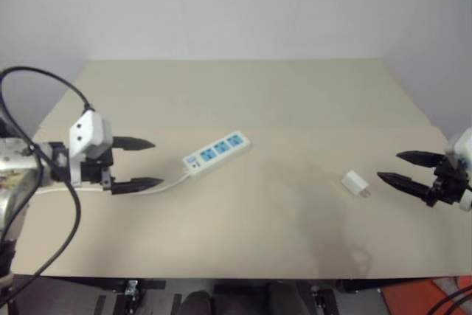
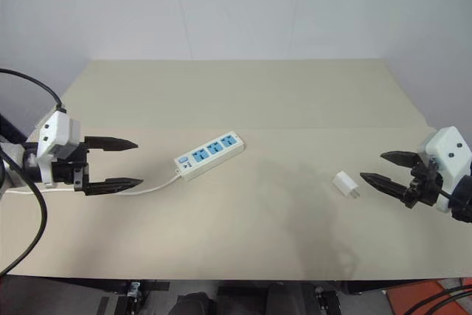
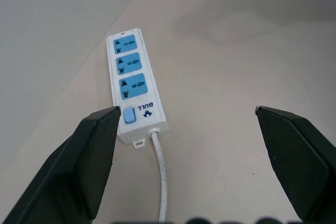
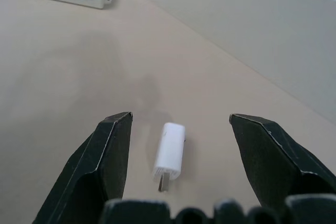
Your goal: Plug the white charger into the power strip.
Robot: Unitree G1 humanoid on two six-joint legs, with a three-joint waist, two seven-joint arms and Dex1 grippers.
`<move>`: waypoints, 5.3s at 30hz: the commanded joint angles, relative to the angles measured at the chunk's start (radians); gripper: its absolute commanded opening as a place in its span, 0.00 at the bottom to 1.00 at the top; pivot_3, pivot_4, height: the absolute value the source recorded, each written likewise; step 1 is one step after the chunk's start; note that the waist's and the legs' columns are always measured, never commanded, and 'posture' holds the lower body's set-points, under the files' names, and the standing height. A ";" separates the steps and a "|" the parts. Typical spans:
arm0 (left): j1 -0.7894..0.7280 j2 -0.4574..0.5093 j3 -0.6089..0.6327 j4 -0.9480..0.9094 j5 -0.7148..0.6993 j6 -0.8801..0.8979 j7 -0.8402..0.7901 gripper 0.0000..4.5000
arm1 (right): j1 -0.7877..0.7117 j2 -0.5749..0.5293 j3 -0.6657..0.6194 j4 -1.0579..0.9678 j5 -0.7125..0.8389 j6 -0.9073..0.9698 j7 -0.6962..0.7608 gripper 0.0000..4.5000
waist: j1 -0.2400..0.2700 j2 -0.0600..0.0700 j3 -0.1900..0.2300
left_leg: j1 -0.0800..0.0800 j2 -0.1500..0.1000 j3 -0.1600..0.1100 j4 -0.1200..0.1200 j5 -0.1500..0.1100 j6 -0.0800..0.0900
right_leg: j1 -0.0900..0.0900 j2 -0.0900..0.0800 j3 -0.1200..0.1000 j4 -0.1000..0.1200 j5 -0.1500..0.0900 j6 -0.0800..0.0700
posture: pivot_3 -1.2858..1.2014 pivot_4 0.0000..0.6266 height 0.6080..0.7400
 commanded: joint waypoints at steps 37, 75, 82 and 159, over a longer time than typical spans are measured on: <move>-0.306 -0.474 -0.194 0.843 0.260 -0.685 0.096 1.00 | -0.205 0.053 0.143 -0.186 0.167 0.039 -0.091 0.79 | 0.002 -0.002 0.000 | -0.001 -0.001 -0.001 0.001 0.000 0.000 | 0.001 0.000 -0.001 0.002 0.001 0.000 | 0.52 0.24 1.00; -0.457 -0.676 -0.187 1.312 0.367 -0.889 0.194 0.74 | -0.205 -0.005 0.030 -0.278 0.367 0.153 -0.148 0.79 | 0.020 -0.001 -0.002 | 0.008 -0.001 -0.004 0.002 -0.001 0.002 | 0.016 -0.001 -0.005 -0.001 0.001 0.001 | 0.52 0.24 1.00; -0.460 -0.681 -0.193 1.304 0.375 -0.887 0.180 0.73 | -0.207 -0.013 0.022 -0.288 0.393 0.168 -0.163 0.79 | 0.027 -0.001 -0.002 | 0.008 -0.001 -0.004 0.002 -0.001 0.002 | 0.015 -0.001 -0.005 -0.001 0.001 0.001 | 0.52 0.24 1.00; -0.370 -0.692 -0.394 1.011 0.405 -0.833 -0.189 0.73 | -1.110 0.011 1.293 0.731 -0.369 0.639 0.162 0.79 | 0.011 0.003 -0.004 | -0.016 -0.002 -0.004 0.014 -0.002 0.004 | -0.006 -0.002 -0.007 0.001 0.002 0.002 | 0.52 0.24 1.00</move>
